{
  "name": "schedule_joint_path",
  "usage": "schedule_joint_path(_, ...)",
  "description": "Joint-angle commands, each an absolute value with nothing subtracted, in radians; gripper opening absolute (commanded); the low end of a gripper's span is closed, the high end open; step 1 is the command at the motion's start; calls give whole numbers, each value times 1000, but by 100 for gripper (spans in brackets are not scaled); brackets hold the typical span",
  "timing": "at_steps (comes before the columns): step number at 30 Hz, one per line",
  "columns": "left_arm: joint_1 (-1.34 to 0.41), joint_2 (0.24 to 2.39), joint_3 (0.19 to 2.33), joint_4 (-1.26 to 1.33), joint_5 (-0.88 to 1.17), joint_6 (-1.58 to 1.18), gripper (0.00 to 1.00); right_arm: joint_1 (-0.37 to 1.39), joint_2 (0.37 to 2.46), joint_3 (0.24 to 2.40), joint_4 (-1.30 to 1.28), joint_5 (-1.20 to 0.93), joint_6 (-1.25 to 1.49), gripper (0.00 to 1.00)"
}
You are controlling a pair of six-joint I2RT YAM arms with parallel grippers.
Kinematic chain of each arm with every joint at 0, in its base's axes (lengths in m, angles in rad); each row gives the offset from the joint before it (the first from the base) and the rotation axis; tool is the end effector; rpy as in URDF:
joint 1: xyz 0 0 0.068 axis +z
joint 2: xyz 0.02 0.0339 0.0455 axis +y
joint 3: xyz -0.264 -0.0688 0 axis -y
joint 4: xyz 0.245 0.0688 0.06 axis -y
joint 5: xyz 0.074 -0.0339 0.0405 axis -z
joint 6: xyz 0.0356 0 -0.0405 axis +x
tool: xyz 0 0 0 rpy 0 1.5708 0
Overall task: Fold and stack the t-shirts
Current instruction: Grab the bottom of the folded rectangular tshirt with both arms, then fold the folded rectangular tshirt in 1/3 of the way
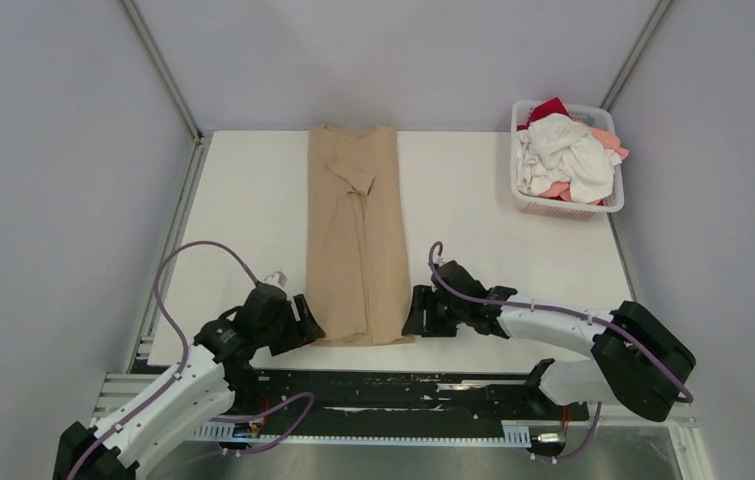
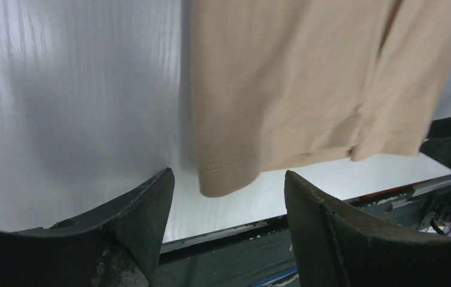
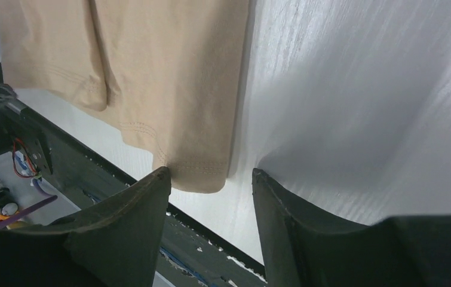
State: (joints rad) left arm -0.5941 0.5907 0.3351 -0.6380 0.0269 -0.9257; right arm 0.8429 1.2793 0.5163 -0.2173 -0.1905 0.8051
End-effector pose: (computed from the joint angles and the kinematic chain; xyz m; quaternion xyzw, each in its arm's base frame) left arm 0.1002 -0.0689 0.1712 -0.1512 0.9309 -0.2380 0.2320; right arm 0.1436 0.1712 0.1499 -0.0457 0.9517 0.2744 0.1300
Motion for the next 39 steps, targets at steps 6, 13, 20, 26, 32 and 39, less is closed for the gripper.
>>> schedule_joint_path(6,-597,663,197,-426,121,-1023,54,866,1359,498,-113,-208,858,34)
schedule_joint_path(13,-597,716,179,-398,123,-1034,2,883,1339,477,-99,-206,865,4)
schedule_joint_path(20,-611,478,162,-586,296,-1053,0,955,1156,436,-190,-241,829,0)
schedule_joint_path(26,-627,315,166,-488,396,-1056,0,970,1106,473,-197,-266,786,0)
schedule_joint_path(32,-624,552,273,-260,326,-967,0,925,1192,630,-207,-179,715,0)
schedule_joint_path(39,-479,924,516,-190,261,-833,0,808,1352,873,-199,-40,669,0)
